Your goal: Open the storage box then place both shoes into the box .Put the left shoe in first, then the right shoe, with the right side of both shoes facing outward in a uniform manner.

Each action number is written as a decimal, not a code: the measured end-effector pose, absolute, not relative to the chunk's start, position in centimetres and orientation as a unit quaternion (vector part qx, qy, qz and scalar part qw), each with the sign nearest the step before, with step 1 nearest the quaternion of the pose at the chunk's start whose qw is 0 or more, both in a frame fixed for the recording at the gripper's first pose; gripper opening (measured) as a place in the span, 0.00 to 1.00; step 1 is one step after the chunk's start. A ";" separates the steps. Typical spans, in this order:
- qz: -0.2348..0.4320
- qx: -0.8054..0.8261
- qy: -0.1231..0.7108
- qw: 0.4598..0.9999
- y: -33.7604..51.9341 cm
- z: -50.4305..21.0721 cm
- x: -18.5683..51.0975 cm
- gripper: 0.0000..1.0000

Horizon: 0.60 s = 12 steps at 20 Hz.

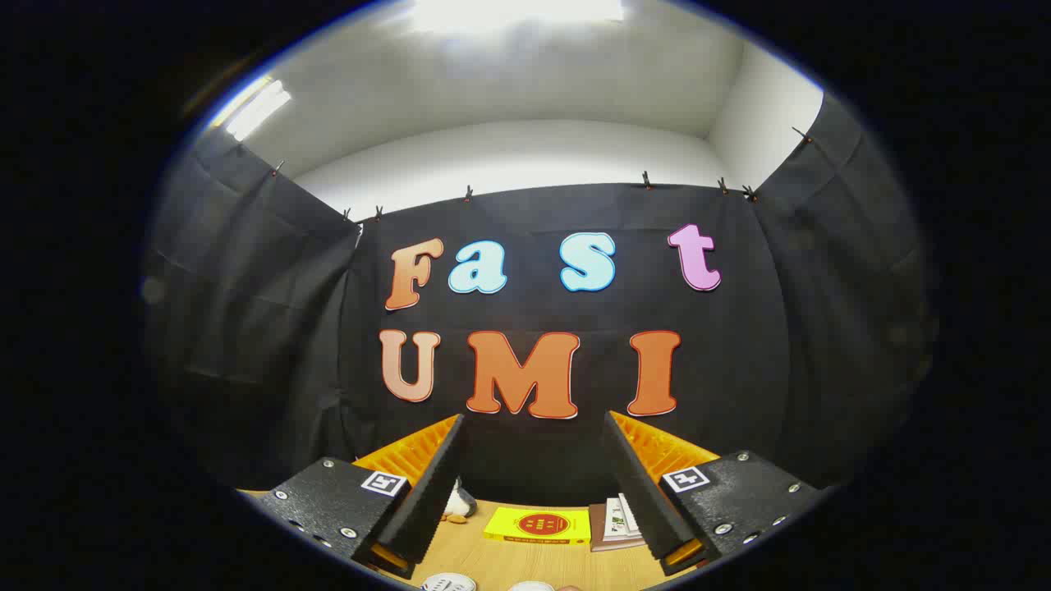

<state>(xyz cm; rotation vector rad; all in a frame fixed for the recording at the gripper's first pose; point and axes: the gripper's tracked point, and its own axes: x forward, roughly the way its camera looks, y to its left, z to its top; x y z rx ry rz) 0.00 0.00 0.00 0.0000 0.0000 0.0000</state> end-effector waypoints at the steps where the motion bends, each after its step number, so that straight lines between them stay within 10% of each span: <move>1: 0.000 0.001 0.001 1.000 0.0 -0.1 -0.1 0.97; 12: 0.003 0.001 0.020 1.000 -0.1 -0.1 -0.2 0.97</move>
